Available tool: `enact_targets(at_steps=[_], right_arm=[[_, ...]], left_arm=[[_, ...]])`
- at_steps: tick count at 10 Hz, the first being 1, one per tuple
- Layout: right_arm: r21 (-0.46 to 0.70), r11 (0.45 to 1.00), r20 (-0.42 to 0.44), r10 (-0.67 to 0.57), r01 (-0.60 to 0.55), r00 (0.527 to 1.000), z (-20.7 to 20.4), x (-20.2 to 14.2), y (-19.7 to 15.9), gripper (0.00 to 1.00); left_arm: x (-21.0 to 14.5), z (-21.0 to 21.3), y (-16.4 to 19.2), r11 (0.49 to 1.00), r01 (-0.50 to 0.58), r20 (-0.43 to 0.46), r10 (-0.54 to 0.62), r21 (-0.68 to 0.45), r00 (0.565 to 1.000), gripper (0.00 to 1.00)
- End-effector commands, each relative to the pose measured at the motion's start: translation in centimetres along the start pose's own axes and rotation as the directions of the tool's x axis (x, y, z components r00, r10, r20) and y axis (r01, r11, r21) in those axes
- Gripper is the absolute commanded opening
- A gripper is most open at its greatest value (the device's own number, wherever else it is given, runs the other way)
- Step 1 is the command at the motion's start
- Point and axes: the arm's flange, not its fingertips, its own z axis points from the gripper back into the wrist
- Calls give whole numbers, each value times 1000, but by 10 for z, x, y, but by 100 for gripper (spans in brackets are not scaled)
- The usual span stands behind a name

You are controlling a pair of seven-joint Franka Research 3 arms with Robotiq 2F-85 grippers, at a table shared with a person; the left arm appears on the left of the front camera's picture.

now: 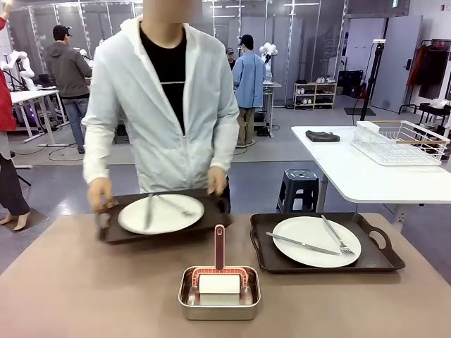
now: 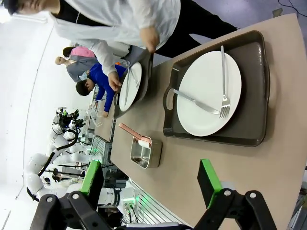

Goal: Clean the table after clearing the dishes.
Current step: When the left (or right) Handle tray is removed, use the left hand (or right hand) to clean the left (or right) side of the table with the Lint Roller.

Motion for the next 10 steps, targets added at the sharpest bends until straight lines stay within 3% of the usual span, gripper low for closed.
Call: enact_targets(at_steps=[1,8,10], right_arm=[[6,1000,-1,5,-5,1000,1,-1,3,100],[6,1000,-1,5,-5,1000,1,-1,3,100],[6,1000,-1,5,-5,1000,1,-1,3,100]], left_arm=[[-2,2,-1,1000,13,-10,-13,-5,1000,100],[0,0,0,1000,0,0,0,0,1000,100],[8,-21,-47,965,251,-111,-259,-82,959,100]])
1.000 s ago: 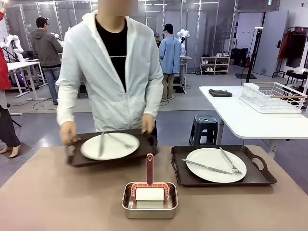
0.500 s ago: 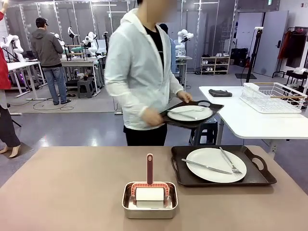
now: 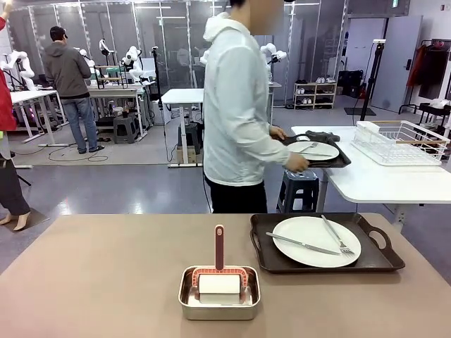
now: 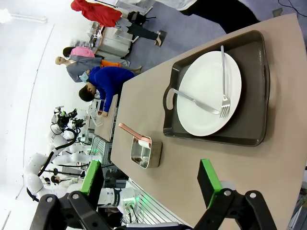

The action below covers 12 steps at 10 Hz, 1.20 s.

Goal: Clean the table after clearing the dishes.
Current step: When the left (or right) Handle tray is removed, use the left hand (or right hand) to clean the left (or right) side of the table with the Lint Roller.

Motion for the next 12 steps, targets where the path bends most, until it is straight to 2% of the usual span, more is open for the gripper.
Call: enact_targets(at_steps=[1,2,3,4,6,7,8,10,11,12], right_arm=[[6,1000,0,5,-5,1000,2,-1,3,100],[6,1000,0,5,-5,1000,2,-1,3,100],[6,1000,0,5,-5,1000,2,-1,3,100],[6,1000,0,5,-5,1000,2,-1,3,100],[6,1000,0,5,-5,1000,2,-1,3,100],[6,1000,0,5,-5,1000,2,-1,3,100],[6,1000,0,5,-5,1000,2,-1,3,100],[6,1000,0,5,-5,1000,2,-1,3,100],[6,1000,0,5,-5,1000,2,-1,3,100],[6,1000,0,5,-5,1000,2,-1,3,100]], left_arm=[[17,-31,-53,960,277,-133,-279,-34,951,100],[24,-67,-87,914,404,-224,-404,-48,887,100],[24,-114,-122,849,521,-323,-519,-88,791,100],[18,-155,-144,795,596,-396,-587,-115,706,100],[-11,-225,-169,670,713,-514,-695,-208,503,100],[-30,-257,-174,610,745,-574,-723,-269,385,100],[-46,-282,-175,581,763,-625,-715,-284,312,100],[-70,-309,-167,553,773,-669,-705,-310,236,100],[-71,-311,-167,576,764,-673,-690,-289,266,100],[-67,-315,-174,582,743,-664,-703,-330,256,100]])
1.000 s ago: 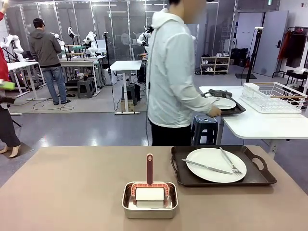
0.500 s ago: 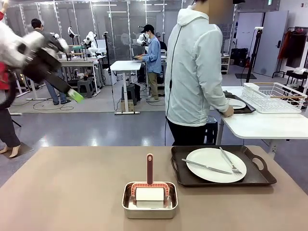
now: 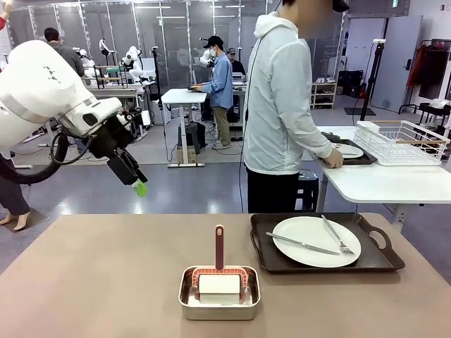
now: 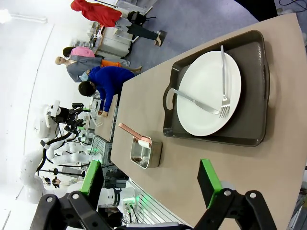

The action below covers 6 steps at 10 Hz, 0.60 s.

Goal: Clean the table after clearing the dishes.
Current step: When the left (or right) Handle tray is removed, use the left hand (or right hand) to clean the left (or right) side of the table with the Lint Roller.

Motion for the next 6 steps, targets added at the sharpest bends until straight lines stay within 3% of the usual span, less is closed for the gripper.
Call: enact_targets(at_steps=[1,6], right_arm=[[6,1000,0,5,-5,1000,2,-1,3,100],[6,1000,0,5,-5,1000,2,-1,3,100]], left_arm=[[4,12,-1,1000,-1,17,1,-7,1000,100],[2,7,1,1000,3,10,-3,7,1000,100]])
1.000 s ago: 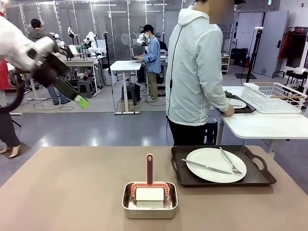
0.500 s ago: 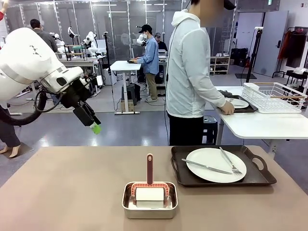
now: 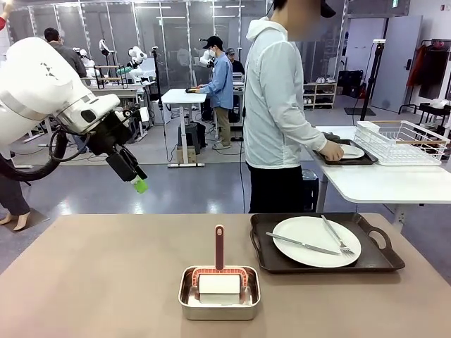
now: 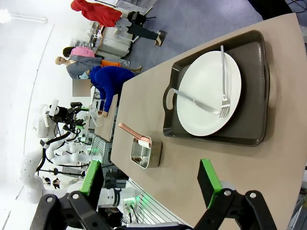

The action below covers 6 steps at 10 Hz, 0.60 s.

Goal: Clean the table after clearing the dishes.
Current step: When the left (or right) Handle tray is removed, use the left hand (or right hand) to clean the left (or right) side of the table with the Lint Roller.

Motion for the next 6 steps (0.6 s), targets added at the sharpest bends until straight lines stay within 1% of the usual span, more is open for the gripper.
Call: enact_targets(at_steps=[1,2,4,6], right_arm=[[6,1000,0,5,-5,1000,2,-1,3,100],[6,1000,0,5,-5,1000,2,-1,3,100],[6,1000,0,5,-5,1000,2,-1,3,100],[6,1000,0,5,-5,1000,2,-1,3,100]], left_arm=[[20,-8,-1,998,63,-54,-63,-14,997,100],[46,-25,-3,992,119,-115,-123,-42,986,100],[88,-59,-7,977,201,-194,-212,-74,958,100],[127,-89,-8,965,234,-287,-258,-113,923,100]])
